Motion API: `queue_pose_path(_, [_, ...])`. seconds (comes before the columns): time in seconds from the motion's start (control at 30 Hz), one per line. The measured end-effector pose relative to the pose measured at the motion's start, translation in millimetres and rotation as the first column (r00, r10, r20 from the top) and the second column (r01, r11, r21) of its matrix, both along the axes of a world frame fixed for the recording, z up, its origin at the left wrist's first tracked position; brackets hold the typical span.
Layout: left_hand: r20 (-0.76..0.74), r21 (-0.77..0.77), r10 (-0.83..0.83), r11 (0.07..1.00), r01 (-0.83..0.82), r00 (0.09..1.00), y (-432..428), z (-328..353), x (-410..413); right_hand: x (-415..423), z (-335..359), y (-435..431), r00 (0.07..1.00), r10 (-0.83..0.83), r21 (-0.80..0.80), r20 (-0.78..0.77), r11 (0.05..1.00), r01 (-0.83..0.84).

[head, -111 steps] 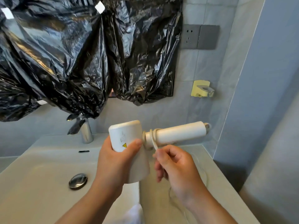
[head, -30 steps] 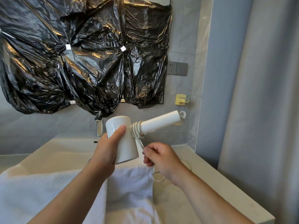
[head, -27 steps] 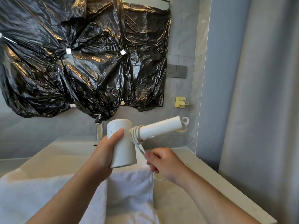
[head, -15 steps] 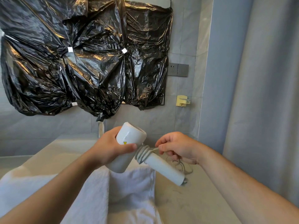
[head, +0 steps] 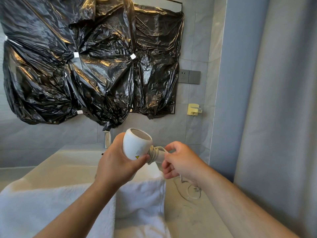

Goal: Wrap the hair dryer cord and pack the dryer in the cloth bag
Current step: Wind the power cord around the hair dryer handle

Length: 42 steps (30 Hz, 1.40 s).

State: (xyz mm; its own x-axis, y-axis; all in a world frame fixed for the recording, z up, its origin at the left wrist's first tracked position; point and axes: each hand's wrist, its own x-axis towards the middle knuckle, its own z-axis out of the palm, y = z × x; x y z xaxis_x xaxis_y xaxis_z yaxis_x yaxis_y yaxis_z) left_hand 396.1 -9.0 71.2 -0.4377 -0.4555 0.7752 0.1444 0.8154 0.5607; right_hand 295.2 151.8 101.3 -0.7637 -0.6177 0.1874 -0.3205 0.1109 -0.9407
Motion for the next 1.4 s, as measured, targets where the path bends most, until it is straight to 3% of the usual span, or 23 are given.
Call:
queue_pose_path(0.1, [-0.051, 0.055, 0.029, 0.998, -0.026, 0.998, 0.7, -0.1, 1.4, 0.6, 1.9, 4.1, 0.986, 0.007, 0.083, -0.166, 0.997, 0.007])
queue_pose_path(0.2, [-0.107, 0.139, 0.021, 0.990, -0.006, 0.994, 3.7, -0.1, -0.9, 1.9, -0.4, -0.7, 0.991, 0.043, -0.024, -0.127, 0.999, -0.046])
queue_pose_path(0.33, [-0.249, 0.404, -0.051, 0.902, 0.152, 0.967, 10.7, -0.3, -12.8, 6.1, -9.4, -13.9, 0.997, 0.031, -0.211, -0.069, 0.977, -0.045])
queue_pose_path(0.5, [-0.352, 0.535, -0.157, 0.775, 0.336, 0.923, 11.2, -3.3, -23.9, 13.7, -20.4, -20.8, 0.995, 0.088, -0.244, -0.052, 0.965, -0.098])
queue_pose_path(0.67, [-0.380, 0.622, -0.192, 0.671, 0.404, 0.905, 5.6, -2.1, -23.1, 14.0, -23.9, -16.5, 0.982, 0.163, -0.099, -0.098, 0.980, -0.172])
queue_pose_path(0.87, [-0.305, 0.696, -0.376, 0.539, 0.474, 0.875, -2.8, -6.1, -21.5, 6.9, -23.0, -9.1, 0.959, 0.281, -0.025, -0.035, 0.959, -0.282])
queue_pose_path(1.0, [-0.300, 0.723, -0.469, 0.456, 0.519, 0.831, -4.9, -19.1, -17.6, 7.4, -17.4, -2.1, 0.928, 0.321, 0.219, -0.190, 0.935, -0.278])
queue_pose_path(1.1, [-0.269, 0.725, -0.405, 0.512, 0.460, 0.874, -0.7, -21.2, -18.3, 7.6, -21.7, 2.6, 0.881, 0.196, 0.327, -0.431, 0.944, -0.050])
queue_pose_path(1.23, [-0.277, 0.684, -0.258, 0.624, 0.378, 0.926, 4.5, -11.3, -21.0, 18.6, -38.4, 9.7, 0.743, -0.058, 0.106, -0.667, 0.980, 0.171])
queue_pose_path(1.3, [-0.244, 0.605, -0.215, 0.729, 0.322, 0.945, 7.7, -10.5, -21.5, 26.0, -42.1, 7.2, 0.762, -0.123, 0.010, -0.636, 0.986, 0.167])
queue_pose_path(1.4, [-0.165, 0.538, -0.160, 0.812, 0.224, 0.973, 7.2, -18.1, -24.3, 34.8, -35.3, -0.2, 0.922, -0.011, -0.121, -0.388, 0.992, -0.039])
